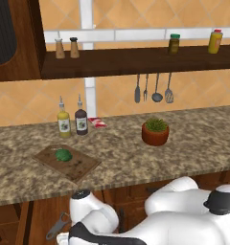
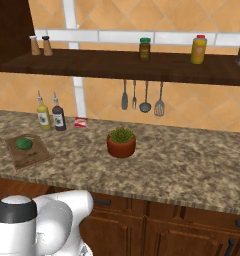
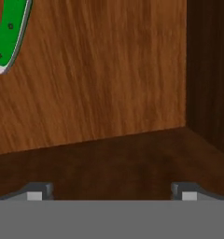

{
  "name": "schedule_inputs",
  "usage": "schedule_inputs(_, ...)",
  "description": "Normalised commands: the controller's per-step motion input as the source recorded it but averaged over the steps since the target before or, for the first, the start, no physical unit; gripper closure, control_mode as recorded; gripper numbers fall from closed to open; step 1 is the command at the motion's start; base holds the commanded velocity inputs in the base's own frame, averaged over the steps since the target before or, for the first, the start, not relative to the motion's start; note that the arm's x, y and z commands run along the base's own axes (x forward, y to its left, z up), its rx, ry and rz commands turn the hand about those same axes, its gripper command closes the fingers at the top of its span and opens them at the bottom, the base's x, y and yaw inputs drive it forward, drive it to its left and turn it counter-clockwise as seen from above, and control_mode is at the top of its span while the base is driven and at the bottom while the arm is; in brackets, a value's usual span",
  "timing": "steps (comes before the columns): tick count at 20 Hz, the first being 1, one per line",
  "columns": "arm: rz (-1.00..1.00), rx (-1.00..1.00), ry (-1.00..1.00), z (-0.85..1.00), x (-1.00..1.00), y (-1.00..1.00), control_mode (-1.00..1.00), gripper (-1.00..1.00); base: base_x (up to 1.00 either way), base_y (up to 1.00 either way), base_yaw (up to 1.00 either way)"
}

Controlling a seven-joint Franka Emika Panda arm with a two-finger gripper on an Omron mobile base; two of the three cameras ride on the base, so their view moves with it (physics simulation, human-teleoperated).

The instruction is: Place the appropriate cutting tool for cutting the broccoli skin on the cutting board.

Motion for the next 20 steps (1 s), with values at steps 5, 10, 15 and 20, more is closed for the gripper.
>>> schedule_inputs(5, -0.13, -0.2, -0.08, 0.39, 0.68, 0.42, -1.0, -1.0, 0.0, 0.0, 0.0)
schedule_inputs(10, -0.17, -0.25, -0.12, 0.04, 0.53, 0.55, -1.0, -1.0, 0.0, 0.0, 0.0)
schedule_inputs(15, -0.13, -0.18, -0.07, 0.0, 0.53, 0.36, -1.0, -1.0, 0.0, 0.0, 0.0)
schedule_inputs(20, -0.05, 0.0, 0.02, -0.05, 0.36, 0.1, -1.0, -1.0, 0.0, 0.0, 0.0)
